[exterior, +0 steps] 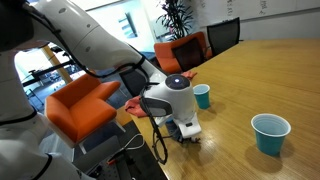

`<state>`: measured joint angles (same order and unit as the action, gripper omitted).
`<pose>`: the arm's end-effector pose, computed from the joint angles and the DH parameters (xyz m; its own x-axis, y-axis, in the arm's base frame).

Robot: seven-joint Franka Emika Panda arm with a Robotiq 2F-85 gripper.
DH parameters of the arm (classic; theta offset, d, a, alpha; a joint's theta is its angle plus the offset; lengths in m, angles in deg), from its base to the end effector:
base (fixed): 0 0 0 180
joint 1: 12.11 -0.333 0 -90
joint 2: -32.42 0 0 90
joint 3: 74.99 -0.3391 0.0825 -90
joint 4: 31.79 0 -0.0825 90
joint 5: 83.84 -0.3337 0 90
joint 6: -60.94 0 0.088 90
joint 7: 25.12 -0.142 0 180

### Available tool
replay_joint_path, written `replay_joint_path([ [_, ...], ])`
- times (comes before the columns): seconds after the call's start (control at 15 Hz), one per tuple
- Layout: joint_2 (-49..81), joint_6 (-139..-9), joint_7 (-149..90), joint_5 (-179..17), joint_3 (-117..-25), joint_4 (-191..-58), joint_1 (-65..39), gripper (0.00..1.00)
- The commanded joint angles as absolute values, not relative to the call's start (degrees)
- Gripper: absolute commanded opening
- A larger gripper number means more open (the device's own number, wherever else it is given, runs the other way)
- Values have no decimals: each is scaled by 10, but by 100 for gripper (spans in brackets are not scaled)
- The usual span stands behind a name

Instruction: Put two sweets in the left blue cup

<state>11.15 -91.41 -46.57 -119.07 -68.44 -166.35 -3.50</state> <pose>0.4701 -0.1363 0.2019 0.3809 -0.9086 -0.1712 -0.9215 -0.3578 -0.1512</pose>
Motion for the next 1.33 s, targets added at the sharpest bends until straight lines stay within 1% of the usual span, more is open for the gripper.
replay_joint_path([
  [0.0,138,-936,-462,-1197,-687,-1676,-35,1],
  [0.47,258,-936,-449,-1194,-690,-1704,-41,1],
  [0.73,314,-902,-375,-1245,-709,-1671,-42,1],
  [1.0,302,-810,-311,-1350,-707,-1580,-49,1],
  [1.27,248,-725,-332,-1364,-704,-1485,-48,1],
])
